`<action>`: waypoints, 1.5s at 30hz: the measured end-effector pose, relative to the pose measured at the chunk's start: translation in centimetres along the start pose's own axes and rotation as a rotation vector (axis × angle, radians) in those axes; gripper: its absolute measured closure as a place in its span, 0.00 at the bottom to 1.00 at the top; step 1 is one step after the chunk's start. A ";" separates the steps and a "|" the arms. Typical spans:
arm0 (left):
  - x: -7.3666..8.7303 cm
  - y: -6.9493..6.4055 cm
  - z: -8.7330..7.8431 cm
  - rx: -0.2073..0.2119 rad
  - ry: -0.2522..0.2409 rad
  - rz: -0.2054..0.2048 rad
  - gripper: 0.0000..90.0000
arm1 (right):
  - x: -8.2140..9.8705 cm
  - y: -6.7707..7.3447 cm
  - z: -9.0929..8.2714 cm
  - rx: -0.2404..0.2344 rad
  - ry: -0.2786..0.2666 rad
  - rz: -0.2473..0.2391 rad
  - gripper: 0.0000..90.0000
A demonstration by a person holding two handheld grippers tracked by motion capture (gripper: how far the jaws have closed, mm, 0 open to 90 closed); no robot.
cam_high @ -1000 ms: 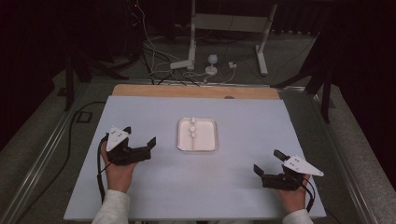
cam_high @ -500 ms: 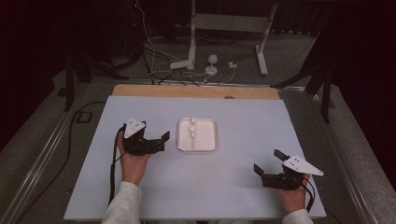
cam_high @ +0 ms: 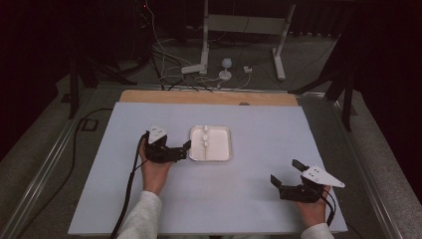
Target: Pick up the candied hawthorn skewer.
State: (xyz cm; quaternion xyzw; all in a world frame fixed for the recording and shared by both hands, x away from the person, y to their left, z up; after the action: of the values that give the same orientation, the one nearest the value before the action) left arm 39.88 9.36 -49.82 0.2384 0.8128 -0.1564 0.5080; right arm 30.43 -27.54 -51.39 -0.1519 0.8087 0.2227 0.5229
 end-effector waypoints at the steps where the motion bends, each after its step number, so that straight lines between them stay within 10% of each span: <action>1: 0.0 0.0 0.2 0.001 0.000 -0.005 0.01 | 0.0 0.0 0.0 0.000 0.000 -0.002 0.00; 36: 2.6 -4.5 6.5 0.106 0.168 -0.029 0.06 | 0.1 0.0 0.1 0.001 0.005 -0.002 0.00; 45: 3.7 -5.5 7.4 0.124 0.269 -0.020 0.29 | 0.1 -0.1 0.1 0.002 0.004 -0.002 0.00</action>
State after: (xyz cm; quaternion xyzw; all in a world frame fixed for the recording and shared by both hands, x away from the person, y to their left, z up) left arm 41.04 1.98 -56.32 0.2799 0.8647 -0.1780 0.3773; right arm 30.49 -27.57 -51.51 -0.1525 0.8097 0.2210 0.5218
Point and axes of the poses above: each handheld gripper's, and its own axes: z roughly forward along the jaws, x roughly out of its underside, y roughly to its left, the point moved 7 cm from there along z, roughly forward along the jaws, and after that the axes turned 10 degrees about z, right-handed, at the moved point
